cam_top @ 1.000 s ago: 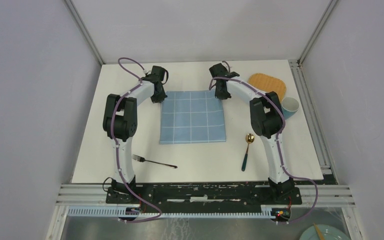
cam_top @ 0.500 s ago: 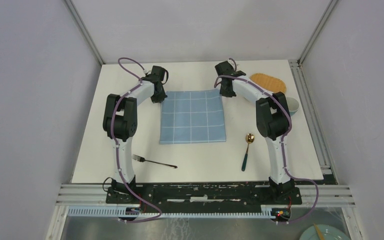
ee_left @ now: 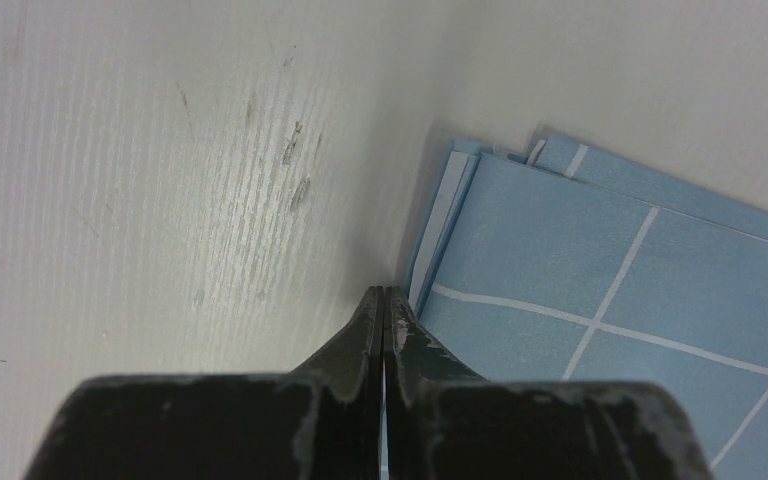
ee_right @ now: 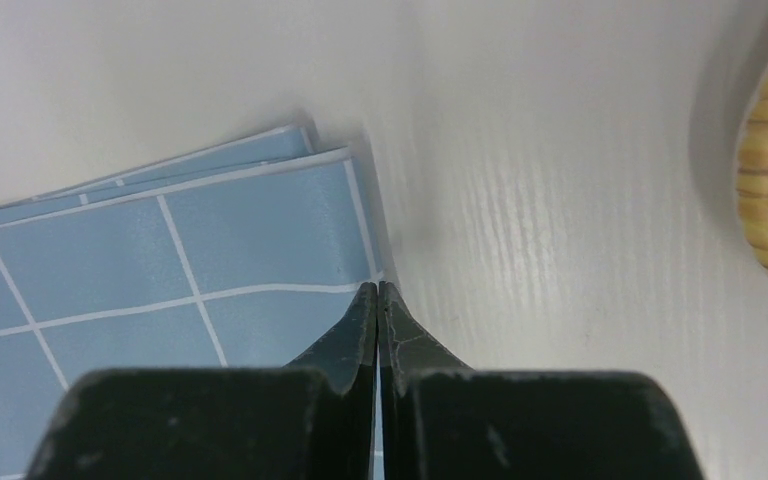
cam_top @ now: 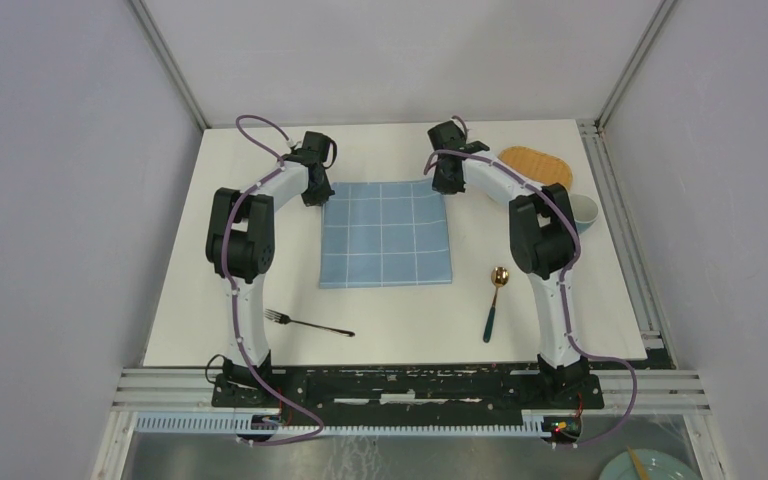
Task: Set the dinner table for one person
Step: Adjust the napkin at the center of the board.
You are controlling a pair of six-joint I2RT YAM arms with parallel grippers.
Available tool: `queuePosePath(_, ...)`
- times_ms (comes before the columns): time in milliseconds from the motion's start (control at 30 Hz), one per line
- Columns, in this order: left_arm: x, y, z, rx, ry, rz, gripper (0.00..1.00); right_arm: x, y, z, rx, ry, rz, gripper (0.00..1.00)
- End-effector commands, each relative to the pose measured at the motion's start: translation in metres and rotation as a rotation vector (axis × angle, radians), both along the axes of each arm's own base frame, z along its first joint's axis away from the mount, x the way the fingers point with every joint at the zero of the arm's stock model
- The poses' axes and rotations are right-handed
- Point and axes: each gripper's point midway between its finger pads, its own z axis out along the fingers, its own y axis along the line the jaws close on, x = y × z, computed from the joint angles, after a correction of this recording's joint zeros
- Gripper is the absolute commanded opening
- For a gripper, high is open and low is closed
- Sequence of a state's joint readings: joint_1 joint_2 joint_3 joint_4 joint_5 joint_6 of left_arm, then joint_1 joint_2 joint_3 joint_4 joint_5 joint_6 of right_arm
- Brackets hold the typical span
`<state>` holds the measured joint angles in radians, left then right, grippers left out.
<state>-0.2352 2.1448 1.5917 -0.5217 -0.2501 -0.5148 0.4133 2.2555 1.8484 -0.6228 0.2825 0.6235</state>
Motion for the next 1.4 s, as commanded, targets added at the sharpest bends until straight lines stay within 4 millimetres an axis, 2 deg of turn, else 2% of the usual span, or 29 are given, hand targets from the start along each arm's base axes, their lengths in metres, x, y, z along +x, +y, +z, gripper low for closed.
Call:
queuePosePath(0,0.014,-0.007,0.011,-0.055,-0.048,0.024,0.02,0.015,0.019,0.006,0.066,-0.038,0.021,0.00)
queuePosePath(367,0.014,-0.007,0.011,-0.057,-0.048,0.024,0.02,0.016,0.027,-0.006,0.093,-0.013,0.045,0.00)
queuePosePath(600,0.015,-0.006,0.014,-0.051,-0.056,0.025,0.02,0.019,0.029,0.011,0.114,-0.061,0.053,0.00)
queuePosePath(733,0.015,-0.004,0.019,-0.046,-0.068,0.035,0.02,0.017,0.034,0.005,0.121,-0.040,0.069,0.00)
queuePosePath(833,0.017,-0.005,0.023,-0.047,-0.080,0.024,0.02,0.014,0.035,-0.006,0.115,-0.007,0.081,0.00)
queuePosePath(1133,0.016,-0.008,0.016,-0.056,-0.060,0.017,0.02,0.003,0.029,-0.020,0.091,0.040,0.078,0.00)
queuePosePath(1233,0.020,-0.005,0.025,-0.038,-0.081,0.018,0.02,0.004,0.026,-0.007,0.088,-0.012,0.075,0.00)
queuePosePath(1367,0.028,0.002,0.055,-0.012,-0.163,0.040,0.02,0.010,0.024,0.024,0.083,-0.093,0.086,0.06)
